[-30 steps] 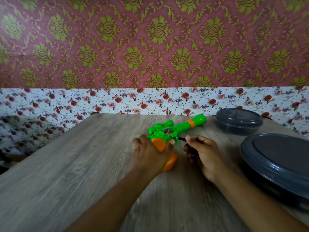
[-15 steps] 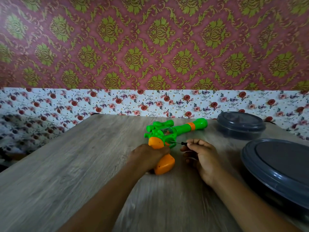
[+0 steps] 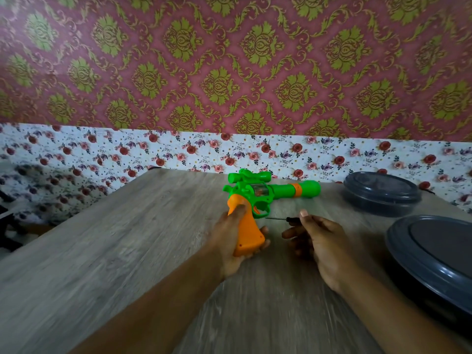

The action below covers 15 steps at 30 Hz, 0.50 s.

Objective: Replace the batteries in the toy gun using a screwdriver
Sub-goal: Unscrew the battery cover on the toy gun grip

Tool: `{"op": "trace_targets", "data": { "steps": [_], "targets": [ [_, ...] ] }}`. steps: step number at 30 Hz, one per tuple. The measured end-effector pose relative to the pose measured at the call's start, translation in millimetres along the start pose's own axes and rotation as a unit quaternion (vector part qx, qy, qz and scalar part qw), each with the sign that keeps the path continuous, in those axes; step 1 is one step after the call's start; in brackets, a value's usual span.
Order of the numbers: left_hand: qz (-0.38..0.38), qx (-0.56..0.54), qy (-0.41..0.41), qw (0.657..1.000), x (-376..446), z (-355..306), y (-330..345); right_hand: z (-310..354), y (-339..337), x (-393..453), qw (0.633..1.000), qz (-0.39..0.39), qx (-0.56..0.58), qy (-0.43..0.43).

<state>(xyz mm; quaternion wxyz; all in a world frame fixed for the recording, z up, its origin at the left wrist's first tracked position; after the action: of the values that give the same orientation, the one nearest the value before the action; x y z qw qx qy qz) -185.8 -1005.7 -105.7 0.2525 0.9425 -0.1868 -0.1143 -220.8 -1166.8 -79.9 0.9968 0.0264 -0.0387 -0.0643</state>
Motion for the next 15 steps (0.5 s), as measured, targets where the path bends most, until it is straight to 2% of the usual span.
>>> {"op": "trace_targets", "data": {
  "steps": [6,15],
  "targets": [
    [0.031,-0.039,0.019,0.999,2.1,1.3,4.5,2.1,2.3,-4.9,1.000,0.000,-0.009,-0.003],
    [0.031,-0.022,0.049,0.998,12.9,-2.0,3.1,12.2,-7.4,-2.9,0.998,-0.017,0.037,-0.052]
  ]
}}
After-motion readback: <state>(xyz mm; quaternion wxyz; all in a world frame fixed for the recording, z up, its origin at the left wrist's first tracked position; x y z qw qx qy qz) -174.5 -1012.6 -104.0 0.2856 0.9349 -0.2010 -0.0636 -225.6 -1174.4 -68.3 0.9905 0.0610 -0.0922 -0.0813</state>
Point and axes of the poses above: each hand's wrist, its own x-axis towards the middle knuckle, its own y-axis out of the palm, z = x × y, the point moved 10 cm from there along x, towards the middle knuckle, and after that the axes turned 10 degrees about z, right-handed, at the moved point
